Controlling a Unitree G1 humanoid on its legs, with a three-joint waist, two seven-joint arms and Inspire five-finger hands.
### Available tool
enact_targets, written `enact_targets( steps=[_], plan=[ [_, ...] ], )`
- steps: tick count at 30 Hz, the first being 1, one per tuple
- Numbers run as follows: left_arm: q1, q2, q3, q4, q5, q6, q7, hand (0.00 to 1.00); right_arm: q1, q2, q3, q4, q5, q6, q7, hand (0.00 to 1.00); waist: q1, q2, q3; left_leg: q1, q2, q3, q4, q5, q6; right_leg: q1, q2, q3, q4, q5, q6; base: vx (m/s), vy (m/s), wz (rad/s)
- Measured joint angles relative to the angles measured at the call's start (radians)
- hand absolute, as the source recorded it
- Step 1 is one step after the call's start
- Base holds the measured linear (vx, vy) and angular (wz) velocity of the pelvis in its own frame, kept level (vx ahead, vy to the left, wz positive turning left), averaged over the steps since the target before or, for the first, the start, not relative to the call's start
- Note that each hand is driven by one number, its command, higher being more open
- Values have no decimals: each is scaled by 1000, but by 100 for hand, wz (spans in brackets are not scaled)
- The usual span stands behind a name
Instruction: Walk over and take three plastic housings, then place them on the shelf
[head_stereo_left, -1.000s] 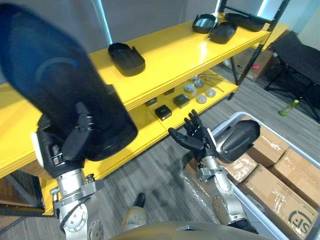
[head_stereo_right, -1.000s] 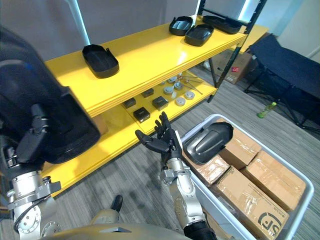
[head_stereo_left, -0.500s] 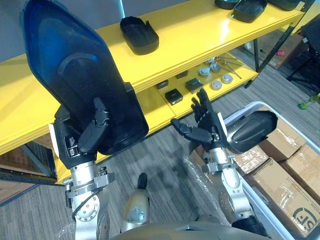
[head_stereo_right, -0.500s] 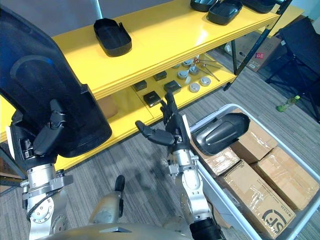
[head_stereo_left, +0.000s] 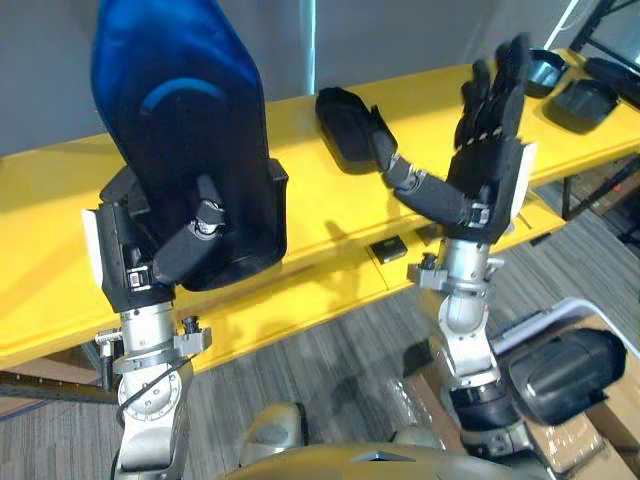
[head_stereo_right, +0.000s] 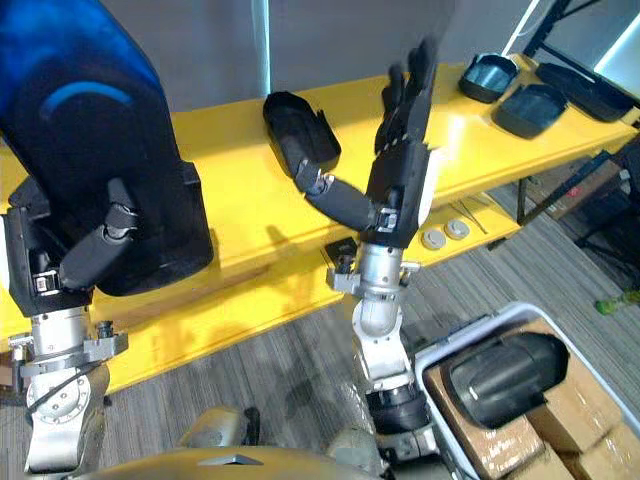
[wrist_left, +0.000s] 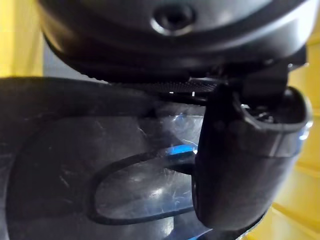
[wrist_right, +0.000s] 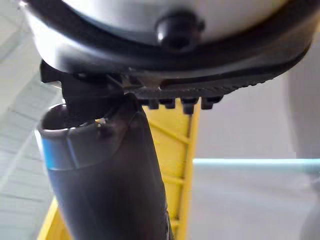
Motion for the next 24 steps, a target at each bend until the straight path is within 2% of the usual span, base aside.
enact_targets(
  steps=[1, 2, 3, 4, 5, 6, 8, 9, 11, 12, 13, 14, 15, 16, 17, 20, 24],
  plan=[
    [-14, 0, -4, 5, 0, 0, 1, 0, -3, -15, -17, -18, 12, 3, 8, 100, -6, 0, -1, 9, -4, -19, -7, -1, -2, -23, 23, 34, -43, 6, 9, 397, -74, 106],
    [-23, 1, -8, 16, 0, -1, 5, 0, -3, -30, -48, -42, 26, 10, 28, 100, -23, 2, -3, 28, -11, -58, -20, -7, -12, -62, 52, 103, -103, 26, 35, 406, -126, 110],
    [-22, 1, -7, 37, 0, -1, 10, 0, 2, -34, -73, -56, 54, 24, 53, 100, -37, 0, -4, 53, -20, -88, -20, -22, -37, -83, 64, 134, -169, 69, 51, 345, -147, 108],
    [-17, 2, -6, 48, -1, 0, 11, 0, 5, -35, -82, -57, 65, 31, 61, 100, -42, -6, -8, 66, -26, -102, -17, -32, -52, -83, 62, 137, -216, 124, 31, 372, -229, 98],
    [-7, 10, -4, 52, -6, 13, 11, 0, 13, -35, -95, -57, 106, 45, 83, 100, -45, -40, -26, 81, -50, -115, -10, -59, -80, -83, 45, 128, -284, 306, 3, 358, -260, 86],
    [-2, -20, -12, 74, -8, 19, 6, 0, 19, -69, -115, -50, 145, 54, 106, 100, -38, 2, -49, 72, -11, -129, 20, -102, -85, -60, 60, 82, -278, 247, 8, 353, -257, 76],
    [4, -39, -12, 79, -13, 25, -7, 0, 33, -102, -141, -47, 179, 75, 130, 100, -39, 42, -69, 33, 47, -106, 55, -116, -98, -28, 97, 19, -332, 236, -8, 289, -215, 75],
    [-2, -43, -12, 81, -14, 29, -20, 0, 55, -106, -169, -46, 181, 88, 143, 100, -49, 48, -66, 24, 73, -64, 62, -102, -113, 1, 106, -20, -354, 231, -17, 241, -201, 83],
    [-7, -51, -13, 89, -13, 41, -44, 0, 88, -111, -191, -45, 213, 109, 150, 100, -52, 47, -65, 8, 90, 6, 121, -75, -129, 60, 105, -55, -402, 228, -22, 168, -130, 61],
    [-7, -51, -15, 95, -13, 41, -50, 0, 96, -111, -198, -45, 219, 112, 151, 100, -51, 43, -62, -2, 91, 29, 143, -76, -125, 84, 95, -63, -418, 228, -22, 153, -68, 52],
    [-9, -50, -23, 106, -14, 41, -60, 0, 110, -108, -209, -45, 218, 111, 151, 100, -51, 42, -62, -8, 102, 79, 134, -87, -103, 113, 81, -82, -434, 229, -22, 117, -31, 41],
    [-9, -51, -33, 108, -14, 41, -72, 0, 117, -109, -226, -45, 217, 111, 151, 100, -56, 46, -64, -10, 124, 117, 70, -73, -96, 121, 68, -94, -437, 229, -20, 108, 16, 35],
    [-10, -51, -37, 108, -14, 40, -75, 0, 117, -110, -231, -45, 217, 111, 151, 100, -57, 51, -66, -10, 136, 126, 24, -33, -92, 119, 66, -96, -438, 230, -18, 69, 54, 14],
    [-15, -51, -48, 108, -14, 40, -78, 0, 118, -109, -240, -47, 216, 111, 150, 100, -55, 76, -73, -6, 144, 119, -35, 40, -120, 115, 63, -92, -437, 228, 2, 53, 135, 2],
    [-16, -50, -53, 107, -14, 40, -81, 0, 126, -104, -242, -48, 219, 111, 152, 100, -63, 77, -74, 1, 130, 123, -62, 40, -120, 110, 53, -90, -440, 232, 15, 29, 183, 7],
    [-22, -44, -54, 107, -28, 54, -101, 0, 176, -76, -255, -51, 231, 111, 182, 100, -77, 48, -69, 13, 82, 131, -108, 57, -100, 98, 15, -79, -442, 246, 38, -1, 150, 4],
    [-26, -25, -44, 107, -99, 144, -158, 0, 220, -38, -263, -74, 326, 129, 223, 100, -87, 42, -67, 69, 50, 151, -151, 67, -89, 133, -11, -64, -455, 258, 56, -3, 97, -7]
  ],
)
